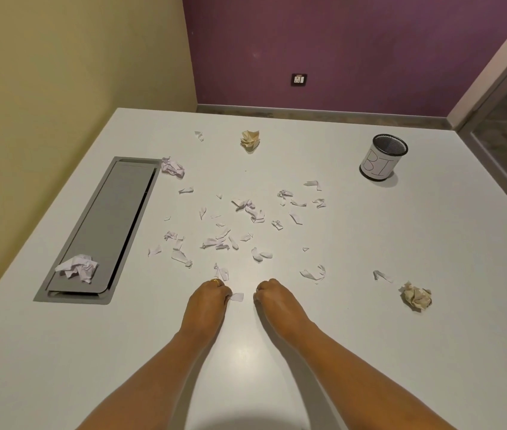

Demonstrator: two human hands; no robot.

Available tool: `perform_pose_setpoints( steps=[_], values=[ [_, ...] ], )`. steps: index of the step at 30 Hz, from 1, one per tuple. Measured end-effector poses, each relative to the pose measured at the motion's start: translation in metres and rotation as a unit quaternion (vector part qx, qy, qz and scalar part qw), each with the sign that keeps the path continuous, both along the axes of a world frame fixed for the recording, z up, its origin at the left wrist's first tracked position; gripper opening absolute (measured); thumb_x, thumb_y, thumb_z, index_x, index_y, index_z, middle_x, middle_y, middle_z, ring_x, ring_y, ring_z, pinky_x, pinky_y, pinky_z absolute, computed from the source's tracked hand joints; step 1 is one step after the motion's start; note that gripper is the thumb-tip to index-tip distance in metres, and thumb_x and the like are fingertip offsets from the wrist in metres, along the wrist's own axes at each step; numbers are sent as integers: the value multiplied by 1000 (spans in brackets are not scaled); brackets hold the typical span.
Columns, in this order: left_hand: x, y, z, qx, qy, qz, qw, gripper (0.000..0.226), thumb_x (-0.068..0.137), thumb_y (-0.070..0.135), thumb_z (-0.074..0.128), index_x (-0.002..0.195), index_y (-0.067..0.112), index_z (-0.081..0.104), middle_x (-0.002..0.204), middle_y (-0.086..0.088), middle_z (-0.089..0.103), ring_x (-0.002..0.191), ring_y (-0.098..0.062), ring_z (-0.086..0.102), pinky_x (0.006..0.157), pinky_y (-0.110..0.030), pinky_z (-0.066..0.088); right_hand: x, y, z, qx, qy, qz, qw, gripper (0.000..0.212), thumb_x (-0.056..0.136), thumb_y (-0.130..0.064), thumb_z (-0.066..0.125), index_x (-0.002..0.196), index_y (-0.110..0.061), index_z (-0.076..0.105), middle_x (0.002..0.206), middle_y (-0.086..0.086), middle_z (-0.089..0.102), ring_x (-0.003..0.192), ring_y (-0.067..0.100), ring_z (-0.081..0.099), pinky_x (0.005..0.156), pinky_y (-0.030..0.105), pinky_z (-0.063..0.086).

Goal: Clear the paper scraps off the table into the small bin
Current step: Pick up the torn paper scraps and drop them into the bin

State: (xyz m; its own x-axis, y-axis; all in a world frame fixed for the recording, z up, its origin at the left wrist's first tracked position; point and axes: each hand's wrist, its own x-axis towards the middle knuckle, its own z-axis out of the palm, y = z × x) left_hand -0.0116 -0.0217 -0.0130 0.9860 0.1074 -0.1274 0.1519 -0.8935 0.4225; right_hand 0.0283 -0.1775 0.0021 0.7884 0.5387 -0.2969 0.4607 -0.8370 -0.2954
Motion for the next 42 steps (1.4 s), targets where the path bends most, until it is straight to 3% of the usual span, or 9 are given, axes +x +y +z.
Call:
perform_pose_setpoints(
  steps=[4,7,11,15,18,21,30,35,42],
  values=[
    [2,-4,3,-25,8,16,1000,26,93,9,46,100,6,70,104,-12,68,94,-25,63,83,-30,48,-1,-3,6,27,21,-25,999,26,89,11,39,103,6,60,110,22,57,87,24,43,77,34,40],
    [4,-8,7,-36,5,43,998,25,90,7,48,101,7,71,106,-10,70,98,-23,63,85,-26,46,1,-9,9,37,24,-39,998,24,89,10,41,99,4,62,91,18,51,81,22,38,72,32,34],
    [18,-21,17,-63,-11,78,995,21,85,1,53,92,1,73,97,-13,74,91,-26,66,80,-29,46,8,-23,10,45,13,-44,998,24,83,9,37,76,-7,53,90,13,53,85,22,46,71,30,33],
    [46,-37,30,-72,-15,62,995,22,82,-1,52,87,1,73,90,-15,74,87,-28,65,72,-28,44,35,-42,9,104,-10,-110,988,24,89,-1,43,91,7,65,103,20,65,98,29,57,87,36,42],
    [75,-49,44,-82,-36,41,995,22,82,-2,52,88,0,73,91,-16,74,87,-28,67,77,-30,48,58,-59,10,135,-23,-142,980,21,89,-1,48,100,4,66,110,16,66,104,26,59,88,25,42],
    [110,-66,62,-90,-66,25,993,21,82,-3,53,87,-1,73,92,-17,74,87,-29,67,79,-29,49,85,-77,20,168,-6,-201,965,24,88,3,51,108,2,64,114,19,64,107,29,59,82,18,41],
    [236,-149,113,-98,-135,-42,985,24,84,-2,50,92,1,73,100,-14,73,91,-27,67,79,-27,49,200,-136,66,210,-136,-283,926,27,87,8,47,102,3,69,111,18,68,102,31,63,93,32,49],
    [302,-187,125,-86,-131,-65,986,25,85,-5,47,93,-3,71,91,-18,70,85,-28,64,82,-33,52,262,-168,82,252,-173,-355,883,25,87,7,50,103,3,69,109,17,69,102,30,63,88,21,43],
    [382,-224,125,-90,-128,-71,985,20,87,-1,54,97,-1,71,100,-20,71,91,-33,65,81,-35,52,339,-206,84,274,-201,-415,844,26,89,3,52,110,-4,66,114,17,67,105,32,62,93,33,49]
  ],
)
